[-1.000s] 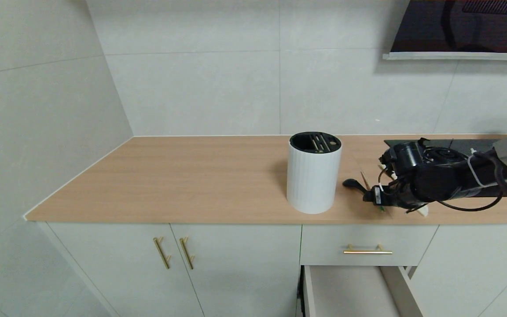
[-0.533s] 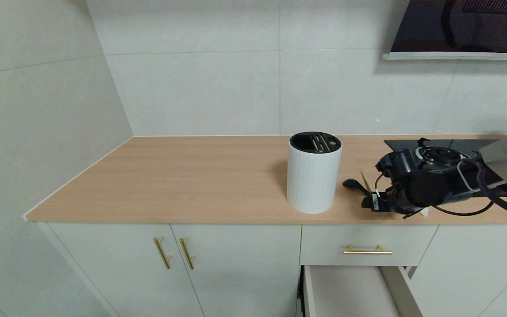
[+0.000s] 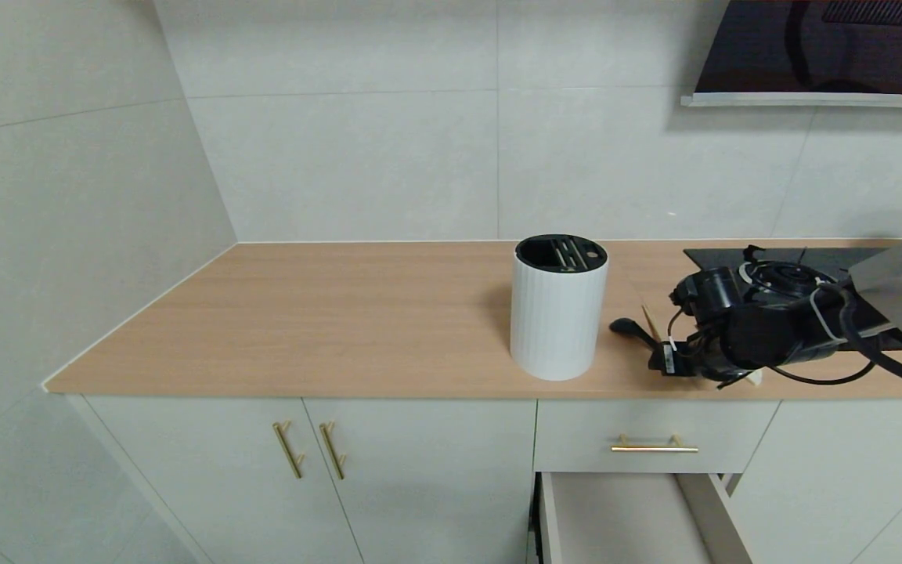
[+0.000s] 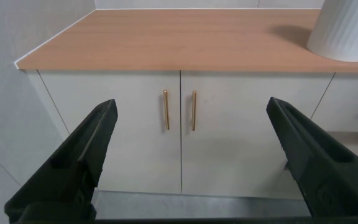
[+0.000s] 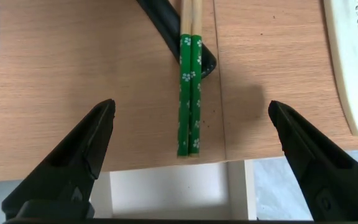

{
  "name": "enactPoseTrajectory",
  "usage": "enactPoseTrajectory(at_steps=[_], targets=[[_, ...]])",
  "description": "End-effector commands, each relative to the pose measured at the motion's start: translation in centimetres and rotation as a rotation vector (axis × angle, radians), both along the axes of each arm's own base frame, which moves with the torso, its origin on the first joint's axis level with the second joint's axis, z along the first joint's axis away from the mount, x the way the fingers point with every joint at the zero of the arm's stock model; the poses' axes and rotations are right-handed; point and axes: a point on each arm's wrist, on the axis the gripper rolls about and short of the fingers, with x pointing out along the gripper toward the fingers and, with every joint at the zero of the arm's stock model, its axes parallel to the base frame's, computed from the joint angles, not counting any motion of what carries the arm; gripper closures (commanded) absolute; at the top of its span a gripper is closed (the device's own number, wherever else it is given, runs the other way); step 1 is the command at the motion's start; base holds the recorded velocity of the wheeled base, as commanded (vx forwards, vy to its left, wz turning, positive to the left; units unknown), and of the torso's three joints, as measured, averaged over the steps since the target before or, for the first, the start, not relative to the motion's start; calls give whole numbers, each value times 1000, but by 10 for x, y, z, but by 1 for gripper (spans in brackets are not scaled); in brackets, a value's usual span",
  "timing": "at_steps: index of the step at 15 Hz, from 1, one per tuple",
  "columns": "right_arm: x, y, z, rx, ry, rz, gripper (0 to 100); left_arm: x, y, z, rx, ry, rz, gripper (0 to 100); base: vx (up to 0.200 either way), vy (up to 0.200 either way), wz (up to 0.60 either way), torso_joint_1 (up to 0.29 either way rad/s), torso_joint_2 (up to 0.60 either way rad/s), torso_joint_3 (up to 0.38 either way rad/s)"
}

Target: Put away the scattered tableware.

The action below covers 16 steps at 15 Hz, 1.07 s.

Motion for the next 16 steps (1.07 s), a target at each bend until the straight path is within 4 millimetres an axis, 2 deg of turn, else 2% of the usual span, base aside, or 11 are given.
enactPoseTrajectory(at_steps=[1, 6, 8, 10, 12, 14, 15, 16], targets=[[0, 0, 0, 0, 1, 0, 100, 0, 0, 0, 0, 1, 1, 0, 0, 0, 0, 0, 0, 0], [-1, 0, 6, 3, -13, -1, 100, 0, 0, 0, 0, -1, 1, 0, 0, 0, 0, 0, 0, 0], [-6, -1, 21, 12, -40, -4, 100, 0, 0, 0, 0, 1, 1, 0, 0, 0, 0, 0, 0, 0], [-30, -5, 48, 24, -75, -3, 100, 0, 0, 0, 0, -1, 1, 0, 0, 0, 0, 0, 0, 0], [-66, -9, 71, 37, -94, 13, 100, 0, 0, 0, 0, -1, 1, 0, 0, 0, 0, 0, 0, 0], [-93, -11, 86, 42, -113, 26, 100, 0, 0, 0, 0, -1, 1, 0, 0, 0, 0, 0, 0, 0], [-96, -11, 86, 43, -111, 29, 100, 0, 0, 0, 0, -1, 1, 0, 0, 0, 0, 0, 0, 0], [-121, -11, 95, 56, -125, 50, 100, 0, 0, 0, 0, -1, 1, 0, 0, 0, 0, 0, 0, 0]])
